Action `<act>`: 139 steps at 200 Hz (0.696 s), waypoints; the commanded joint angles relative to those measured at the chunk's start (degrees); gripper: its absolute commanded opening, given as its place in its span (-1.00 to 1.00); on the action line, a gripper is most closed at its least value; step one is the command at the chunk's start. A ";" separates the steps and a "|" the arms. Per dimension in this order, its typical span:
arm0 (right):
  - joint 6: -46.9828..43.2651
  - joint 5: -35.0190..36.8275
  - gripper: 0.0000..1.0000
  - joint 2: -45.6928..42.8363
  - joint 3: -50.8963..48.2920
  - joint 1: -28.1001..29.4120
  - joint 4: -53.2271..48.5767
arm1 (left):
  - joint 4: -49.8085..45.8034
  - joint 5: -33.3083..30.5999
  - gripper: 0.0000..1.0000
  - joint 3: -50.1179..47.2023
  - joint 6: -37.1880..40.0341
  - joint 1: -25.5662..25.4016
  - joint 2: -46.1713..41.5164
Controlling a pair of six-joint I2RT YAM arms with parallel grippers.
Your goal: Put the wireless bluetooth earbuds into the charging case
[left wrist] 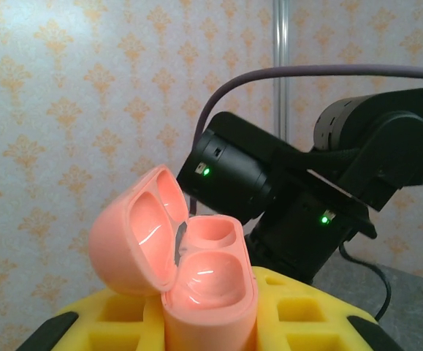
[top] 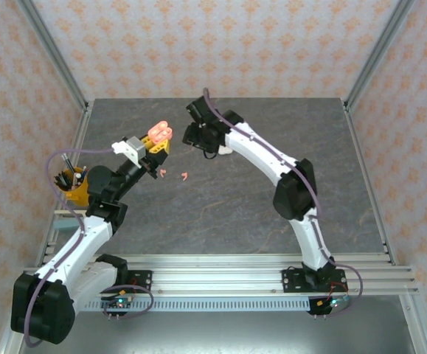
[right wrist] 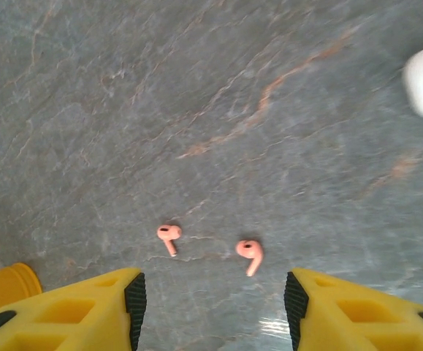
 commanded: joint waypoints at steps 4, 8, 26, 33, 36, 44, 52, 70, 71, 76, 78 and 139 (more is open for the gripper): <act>2.16 0.82 0.09 5.70 7.12 2.10 -5.47 | 4.26 -2.35 -1.00 1.37 -0.82 1.62 -0.88; 2.45 0.80 0.09 6.59 7.98 2.34 -5.56 | 4.36 -2.87 -1.00 1.38 -0.90 1.84 -1.02; 3.60 0.46 0.08 10.21 11.22 3.30 -5.71 | 4.84 -5.39 -1.00 1.64 -1.15 2.68 -1.44; 4.04 0.15 0.08 11.41 12.18 3.61 -5.76 | 5.12 -5.88 -1.00 1.73 -1.43 3.03 -1.61; 4.10 -0.04 0.08 11.88 12.64 3.76 -5.69 | 5.10 -6.08 -1.00 1.80 -1.58 3.15 -1.66; 4.41 -0.47 0.08 13.17 13.68 4.17 -5.51 | 5.22 -6.43 -1.00 2.05 -1.66 3.38 -1.81; 4.38 -0.57 0.08 14.28 14.69 4.79 -5.26 | 4.90 -6.80 -1.00 2.38 -1.62 3.50 -1.95; 4.51 -0.54 0.07 16.36 16.60 5.84 -4.71 | 4.91 -7.73 -1.00 2.61 -1.60 3.61 -2.16; 4.53 -0.53 0.07 16.41 16.69 5.93 -4.71 | 4.91 -7.76 -1.00 2.61 -1.61 3.61 -2.21; 4.63 -0.56 0.07 17.06 17.21 6.15 -4.62 | 4.93 -8.02 -1.00 2.61 -1.61 3.65 -2.25; 4.73 -0.59 0.07 17.29 17.40 6.18 -4.58 | 4.98 -8.11 -1.00 2.61 -1.64 3.62 -2.30; 1.96 5.44 0.11 22.34 21.58 8.74 -2.05 | 6.22 -10.90 -1.00 2.30 -3.07 3.69 -2.86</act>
